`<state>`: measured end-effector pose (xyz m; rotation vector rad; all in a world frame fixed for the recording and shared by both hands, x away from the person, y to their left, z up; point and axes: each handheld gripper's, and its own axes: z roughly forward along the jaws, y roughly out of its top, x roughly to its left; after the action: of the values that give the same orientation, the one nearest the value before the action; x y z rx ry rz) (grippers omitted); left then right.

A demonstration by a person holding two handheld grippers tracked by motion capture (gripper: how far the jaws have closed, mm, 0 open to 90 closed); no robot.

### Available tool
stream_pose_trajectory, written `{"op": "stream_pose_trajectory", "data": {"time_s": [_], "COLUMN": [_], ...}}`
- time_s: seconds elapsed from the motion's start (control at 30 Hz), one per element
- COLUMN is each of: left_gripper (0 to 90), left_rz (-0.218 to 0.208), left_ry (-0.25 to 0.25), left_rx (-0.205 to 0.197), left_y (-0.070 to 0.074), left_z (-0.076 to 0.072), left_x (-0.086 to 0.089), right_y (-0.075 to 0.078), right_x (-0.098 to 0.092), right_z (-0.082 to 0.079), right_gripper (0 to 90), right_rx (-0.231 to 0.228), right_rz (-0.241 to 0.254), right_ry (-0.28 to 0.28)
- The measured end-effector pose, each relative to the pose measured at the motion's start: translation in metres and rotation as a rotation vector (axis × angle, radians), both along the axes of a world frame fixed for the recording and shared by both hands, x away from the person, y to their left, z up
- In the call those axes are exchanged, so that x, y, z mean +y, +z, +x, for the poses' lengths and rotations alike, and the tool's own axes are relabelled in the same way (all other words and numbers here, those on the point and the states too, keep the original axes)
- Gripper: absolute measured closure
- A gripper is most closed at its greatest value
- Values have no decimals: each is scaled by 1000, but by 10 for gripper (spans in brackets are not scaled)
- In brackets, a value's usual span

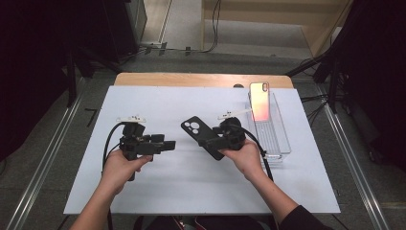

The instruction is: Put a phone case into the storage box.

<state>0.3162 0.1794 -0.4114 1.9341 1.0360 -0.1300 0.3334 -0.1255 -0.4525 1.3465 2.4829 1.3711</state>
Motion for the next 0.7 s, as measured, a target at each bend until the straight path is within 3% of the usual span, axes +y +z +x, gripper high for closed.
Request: {"op": "stream_pose_trajectory", "data": {"time_s": [0.27, 0.47, 0.7], "left_gripper": [304, 304, 305], "left_rz": [2, 2, -26], "left_ry": [21, 49, 83], "left_rx": [2, 18, 66], "left_y": [1, 1, 2], "left_z": [1, 4, 10], "left_x": [-2, -4, -10], "right_y": [-17, -23, -21], "right_x": [9, 18, 21], "right_z": [-15, -26, -36], "right_gripper": [129, 129, 129], "right_rx": [35, 38, 22], "right_rz": [39, 60, 92], "right_ry": [-97, -132, -183]}}
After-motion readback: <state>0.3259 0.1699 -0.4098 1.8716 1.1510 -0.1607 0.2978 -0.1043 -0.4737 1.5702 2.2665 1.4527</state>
